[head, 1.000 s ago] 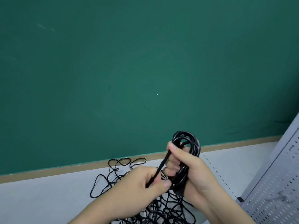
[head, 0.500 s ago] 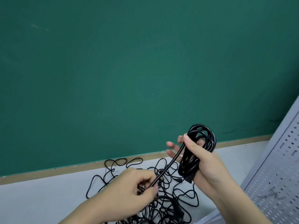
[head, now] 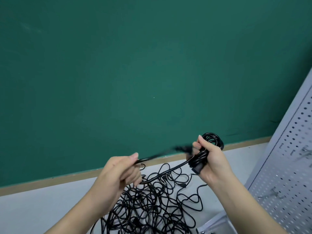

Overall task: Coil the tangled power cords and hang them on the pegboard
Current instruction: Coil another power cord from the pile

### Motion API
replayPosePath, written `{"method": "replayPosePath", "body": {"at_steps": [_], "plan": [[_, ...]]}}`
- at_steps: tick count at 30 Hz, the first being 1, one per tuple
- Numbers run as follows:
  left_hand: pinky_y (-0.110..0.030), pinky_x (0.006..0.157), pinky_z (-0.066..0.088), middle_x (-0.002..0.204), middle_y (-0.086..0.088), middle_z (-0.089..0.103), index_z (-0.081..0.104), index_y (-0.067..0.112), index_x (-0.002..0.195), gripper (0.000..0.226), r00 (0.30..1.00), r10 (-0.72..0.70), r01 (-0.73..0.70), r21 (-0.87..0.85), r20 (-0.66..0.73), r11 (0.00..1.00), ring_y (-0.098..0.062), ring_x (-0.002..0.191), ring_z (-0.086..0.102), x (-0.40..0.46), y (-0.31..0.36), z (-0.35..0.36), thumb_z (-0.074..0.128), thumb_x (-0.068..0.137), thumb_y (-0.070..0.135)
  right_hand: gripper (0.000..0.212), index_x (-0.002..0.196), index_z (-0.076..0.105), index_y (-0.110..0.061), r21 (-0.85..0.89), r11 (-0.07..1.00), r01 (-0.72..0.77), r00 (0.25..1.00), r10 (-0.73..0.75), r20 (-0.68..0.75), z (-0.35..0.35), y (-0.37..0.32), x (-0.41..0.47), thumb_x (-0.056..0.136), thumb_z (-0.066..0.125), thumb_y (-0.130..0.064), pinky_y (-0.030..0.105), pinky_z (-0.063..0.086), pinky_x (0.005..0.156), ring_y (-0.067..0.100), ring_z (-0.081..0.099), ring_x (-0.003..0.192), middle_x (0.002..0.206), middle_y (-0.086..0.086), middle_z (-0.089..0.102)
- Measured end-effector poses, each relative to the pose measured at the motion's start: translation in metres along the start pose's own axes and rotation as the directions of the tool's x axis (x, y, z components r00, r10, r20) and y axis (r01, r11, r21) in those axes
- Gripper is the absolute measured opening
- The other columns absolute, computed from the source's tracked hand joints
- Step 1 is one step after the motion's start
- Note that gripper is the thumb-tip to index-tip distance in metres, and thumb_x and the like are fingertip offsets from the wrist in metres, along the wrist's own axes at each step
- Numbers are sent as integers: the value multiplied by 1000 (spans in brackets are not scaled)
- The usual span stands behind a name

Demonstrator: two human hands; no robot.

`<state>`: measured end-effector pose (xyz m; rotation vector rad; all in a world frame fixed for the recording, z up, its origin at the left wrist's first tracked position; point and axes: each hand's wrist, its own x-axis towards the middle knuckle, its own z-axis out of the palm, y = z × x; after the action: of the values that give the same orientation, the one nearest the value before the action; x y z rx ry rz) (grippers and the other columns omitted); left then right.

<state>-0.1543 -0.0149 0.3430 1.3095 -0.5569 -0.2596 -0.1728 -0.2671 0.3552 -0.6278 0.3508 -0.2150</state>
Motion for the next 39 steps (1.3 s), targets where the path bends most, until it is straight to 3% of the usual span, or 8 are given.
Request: {"method": "replayPosePath", "body": {"at_steps": [5,10,16,20,25,29,32,39], "plan": [[-43,76,47,48,-3,22,30,19,46,60,986,-137,100,-318,-96,943,-22,48,24,-1,4,-7,50,97,41,28,78,42,-17,22,1000,12,999,-12,-32,-12,-7,10,104,54,-18,19,39,44,8,32,46,64,-4,37],[-49,86,51,58,-5,36,40,15,66,43,808,-520,333,-515,-276,790,-23,49,44,7,-13,-29,46,105,32,29,78,42,-17,-13,1000,26,999,-26,-22,-16,-7,10,103,56,-18,20,37,43,9,27,49,65,-4,36],[-54,79,62,88,-17,66,62,-5,108,29,675,-675,709,8,-297,705,-30,67,68,-8,-30,-31,57,105,24,25,79,43,-17,-35,999,-23,996,26,84,-4,3,-6,98,60,-19,19,37,45,9,26,53,67,-3,38],[-22,105,42,156,14,37,26,32,158,74,855,-481,460,712,-193,530,0,123,56,-16,-29,-15,54,97,63,22,80,46,-17,-47,997,-65,983,72,170,14,18,-23,93,63,-17,19,37,46,9,28,54,68,-2,39],[-24,118,31,130,23,68,63,39,133,45,858,-484,385,405,175,829,6,127,56,-18,-24,26,39,103,63,21,80,47,-16,-60,993,-100,966,111,233,29,34,-37,94,63,-15,20,38,48,10,32,54,70,-1,41],[-37,77,50,64,-2,58,68,11,91,44,896,-385,367,116,223,923,-24,63,59,-16,-28,32,46,100,47,17,84,52,-14,-97,991,-94,970,113,215,31,36,-41,96,63,-14,22,43,48,10,39,52,71,0,49],[-23,52,28,57,3,29,61,23,70,36,911,-355,328,151,211,932,-13,50,24,-10,-23,29,48,97,43,15,89,53,-13,-122,988,-99,953,129,275,28,36,-41,94,68,-11,23,45,50,10,41,52,75,1,51],[-24,47,19,54,6,34,62,29,70,43,901,-368,249,420,231,873,-11,48,24,-15,-12,27,45,109,37,29,74,45,-19,-298,951,-81,914,190,358,23,42,-43,94,66,-13,22,37,47,9,31,51,67,-1,35]]}}
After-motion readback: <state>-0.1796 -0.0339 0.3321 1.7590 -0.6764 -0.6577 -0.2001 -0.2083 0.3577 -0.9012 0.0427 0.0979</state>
